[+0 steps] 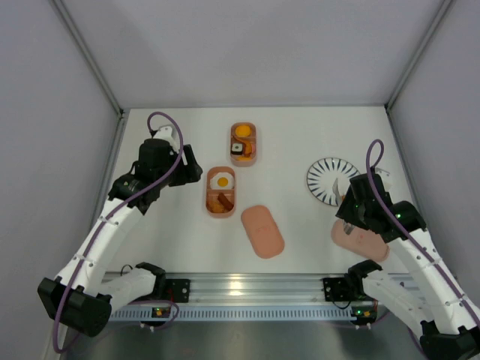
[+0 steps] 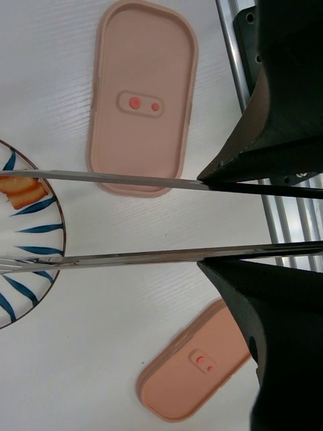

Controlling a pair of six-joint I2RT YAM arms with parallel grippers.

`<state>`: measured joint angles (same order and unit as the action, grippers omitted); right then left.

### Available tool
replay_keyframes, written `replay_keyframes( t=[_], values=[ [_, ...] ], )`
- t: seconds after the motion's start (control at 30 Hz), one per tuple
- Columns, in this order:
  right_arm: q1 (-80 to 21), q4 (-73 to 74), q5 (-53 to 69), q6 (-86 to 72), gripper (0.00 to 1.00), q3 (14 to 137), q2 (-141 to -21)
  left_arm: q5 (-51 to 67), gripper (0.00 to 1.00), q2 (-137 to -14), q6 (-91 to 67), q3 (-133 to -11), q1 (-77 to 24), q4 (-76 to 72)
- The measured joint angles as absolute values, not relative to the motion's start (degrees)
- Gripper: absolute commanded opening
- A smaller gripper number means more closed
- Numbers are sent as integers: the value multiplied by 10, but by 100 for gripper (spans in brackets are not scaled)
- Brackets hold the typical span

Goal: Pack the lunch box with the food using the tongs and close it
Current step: Pick up the fake food from the plate.

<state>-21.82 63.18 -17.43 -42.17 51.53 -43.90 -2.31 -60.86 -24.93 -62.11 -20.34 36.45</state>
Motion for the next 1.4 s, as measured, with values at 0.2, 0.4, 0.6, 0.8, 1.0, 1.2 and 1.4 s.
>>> replay_keyframes(
  t=[0.2, 0.4, 0.6, 0.8, 1.0, 1.2, 1.4],
  values=[
    [-179, 630, -164, -399, 46, 508, -441, -21, 74, -609, -249, -621, -203, 364],
    [-142, 622, -136, -373, 43, 491, -447, -21, 74, -609, -249, -621, -203, 364],
    [-129, 618, -103, -353, 42, 475, -463, -21, 74, -609, -249, -621, -203, 364],
    [-126, 609, -91, -342, 40, 475, -470, -22, 74, -609, -249, -621, -203, 364],
    [-126, 602, -85, -335, 38, 475, -479, -22, 74, -609, -249, -621, -203, 365],
    [-125, 591, -74, -330, 35, 475, -490, -22, 74, -609, -249, -621, -203, 365],
    [-125, 580, -66, -325, 32, 475, -506, -22, 74, -609, -249, -621, -203, 365]
  ],
)
